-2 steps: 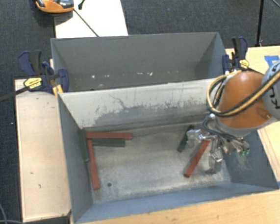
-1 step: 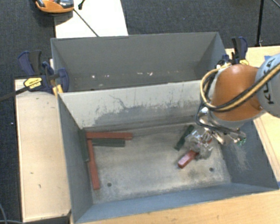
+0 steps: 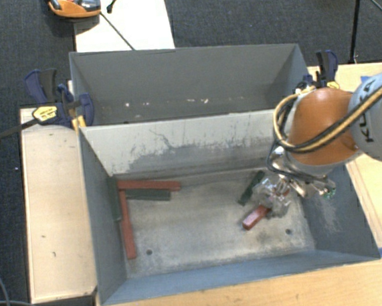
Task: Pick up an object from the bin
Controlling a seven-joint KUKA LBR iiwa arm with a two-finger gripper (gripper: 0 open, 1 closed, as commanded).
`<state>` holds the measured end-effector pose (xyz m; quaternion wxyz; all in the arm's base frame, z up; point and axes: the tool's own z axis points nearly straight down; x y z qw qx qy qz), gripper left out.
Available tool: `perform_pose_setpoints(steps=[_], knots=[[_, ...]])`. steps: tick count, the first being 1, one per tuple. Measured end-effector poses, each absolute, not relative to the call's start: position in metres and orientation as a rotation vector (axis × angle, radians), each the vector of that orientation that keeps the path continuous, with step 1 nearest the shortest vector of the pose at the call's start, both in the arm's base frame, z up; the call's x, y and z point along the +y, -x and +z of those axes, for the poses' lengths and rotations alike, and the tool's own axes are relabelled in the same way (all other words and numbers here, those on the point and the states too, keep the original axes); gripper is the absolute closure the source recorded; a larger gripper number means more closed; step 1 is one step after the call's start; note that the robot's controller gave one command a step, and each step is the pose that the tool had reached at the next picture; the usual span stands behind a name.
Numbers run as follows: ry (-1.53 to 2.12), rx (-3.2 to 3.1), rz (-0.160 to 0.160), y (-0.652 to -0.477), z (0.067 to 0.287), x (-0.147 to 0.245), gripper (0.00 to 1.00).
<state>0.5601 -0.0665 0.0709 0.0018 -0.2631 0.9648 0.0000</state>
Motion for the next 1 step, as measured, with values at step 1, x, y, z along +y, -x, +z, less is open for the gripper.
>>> perform_pose_setpoints(steps=[1], knots=[[0.889,3.004,-0.006,-0.5475,0.2411,-0.0872,1.00]])
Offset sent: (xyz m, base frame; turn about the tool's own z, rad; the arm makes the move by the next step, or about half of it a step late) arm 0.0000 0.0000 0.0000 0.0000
